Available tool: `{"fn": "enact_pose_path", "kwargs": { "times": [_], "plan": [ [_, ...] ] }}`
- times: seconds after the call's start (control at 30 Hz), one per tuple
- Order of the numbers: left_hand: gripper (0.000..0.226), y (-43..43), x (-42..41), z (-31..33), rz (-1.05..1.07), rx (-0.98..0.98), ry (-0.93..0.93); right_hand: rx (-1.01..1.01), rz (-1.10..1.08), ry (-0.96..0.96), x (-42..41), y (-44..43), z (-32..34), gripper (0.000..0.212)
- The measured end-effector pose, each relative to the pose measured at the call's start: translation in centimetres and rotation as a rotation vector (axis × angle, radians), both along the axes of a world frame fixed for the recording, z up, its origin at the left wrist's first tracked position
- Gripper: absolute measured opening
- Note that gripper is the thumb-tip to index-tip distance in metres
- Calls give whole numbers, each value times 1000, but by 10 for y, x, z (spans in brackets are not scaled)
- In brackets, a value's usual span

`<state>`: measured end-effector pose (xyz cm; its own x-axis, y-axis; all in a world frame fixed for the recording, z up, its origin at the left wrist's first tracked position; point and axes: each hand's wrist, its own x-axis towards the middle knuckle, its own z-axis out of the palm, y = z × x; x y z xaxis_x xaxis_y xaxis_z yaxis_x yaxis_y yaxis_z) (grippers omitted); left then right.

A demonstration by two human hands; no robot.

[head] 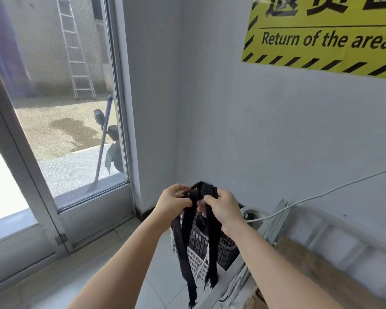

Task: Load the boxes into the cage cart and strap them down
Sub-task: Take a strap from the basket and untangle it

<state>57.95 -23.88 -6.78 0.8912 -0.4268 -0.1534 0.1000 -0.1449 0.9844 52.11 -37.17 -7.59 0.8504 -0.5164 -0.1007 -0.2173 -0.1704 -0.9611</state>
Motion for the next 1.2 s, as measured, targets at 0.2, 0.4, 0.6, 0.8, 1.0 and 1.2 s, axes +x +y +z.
{"fn": "enact_pose_path", "kwargs": {
  "times": [0.2, 0.4, 0.6, 0.8, 1.0, 1.2],
  "plan": [
    [32, 15, 17, 8, 291, -208, 49, 169, -211, -129, -4, -23, 1, 12],
    [29, 8, 28, 0, 461, -283, -66, 126, -392, -248, -4, -31, -4, 7],
    [30, 0, 43, -12, 598, -280, -90, 137, -463, -216, -3, -41, -12, 9],
    [33, -11, 48, -17, 468, -224, -32, 313, -343, -170, -3, -46, -14, 13],
    [28, -40, 23, -16, 27, -307, -21, 505, -68, 42, 11, -30, -10, 31],
    [20, -39, 21, -29, -174, -334, 109, 613, -42, 12, 6, -30, -9, 37]
  ]
}}
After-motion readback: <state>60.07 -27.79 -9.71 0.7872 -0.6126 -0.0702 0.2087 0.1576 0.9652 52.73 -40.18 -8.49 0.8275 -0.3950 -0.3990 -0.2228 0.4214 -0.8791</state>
